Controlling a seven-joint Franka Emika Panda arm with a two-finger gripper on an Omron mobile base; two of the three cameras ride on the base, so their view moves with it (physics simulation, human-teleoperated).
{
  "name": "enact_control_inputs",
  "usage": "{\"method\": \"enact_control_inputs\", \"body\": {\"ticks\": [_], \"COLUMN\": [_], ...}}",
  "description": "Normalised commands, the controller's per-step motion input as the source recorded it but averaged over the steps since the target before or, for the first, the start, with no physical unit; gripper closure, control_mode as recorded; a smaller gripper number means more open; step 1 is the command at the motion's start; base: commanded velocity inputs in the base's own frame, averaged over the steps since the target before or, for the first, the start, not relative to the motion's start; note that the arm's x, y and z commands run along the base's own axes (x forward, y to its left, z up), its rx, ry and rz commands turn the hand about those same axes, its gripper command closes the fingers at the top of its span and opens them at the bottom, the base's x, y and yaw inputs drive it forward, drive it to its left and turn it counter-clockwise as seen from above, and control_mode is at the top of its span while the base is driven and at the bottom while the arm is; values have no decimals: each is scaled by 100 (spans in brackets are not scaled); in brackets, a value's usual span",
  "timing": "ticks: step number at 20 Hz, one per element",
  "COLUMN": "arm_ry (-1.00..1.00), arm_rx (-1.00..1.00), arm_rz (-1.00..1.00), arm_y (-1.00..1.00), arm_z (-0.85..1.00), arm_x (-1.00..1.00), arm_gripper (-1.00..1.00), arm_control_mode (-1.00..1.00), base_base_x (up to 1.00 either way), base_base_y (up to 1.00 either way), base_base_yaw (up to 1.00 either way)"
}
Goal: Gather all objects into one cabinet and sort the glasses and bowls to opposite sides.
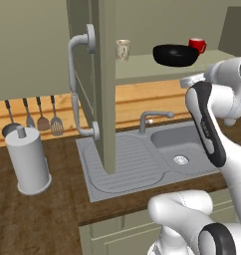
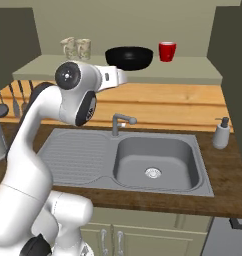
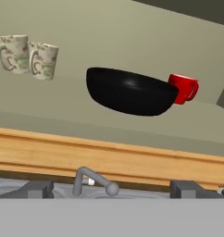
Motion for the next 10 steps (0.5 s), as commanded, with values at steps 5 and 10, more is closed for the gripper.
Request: {"method": "enact_control_inputs", "body": {"ticks": [5, 10], "arm_ry": [0, 0], "arm_rx": [0, 0], "arm_rz": [0, 0], "arm_y": [0, 0], "arm_z": [0, 0], "arm_x": [0, 0], "arm_gripper": [-100, -100], "arm_control_mode": [100, 100], "base_base_x": [0, 0], "base_base_y": [-41, -37], "base_base_yaw": [0, 0]}}
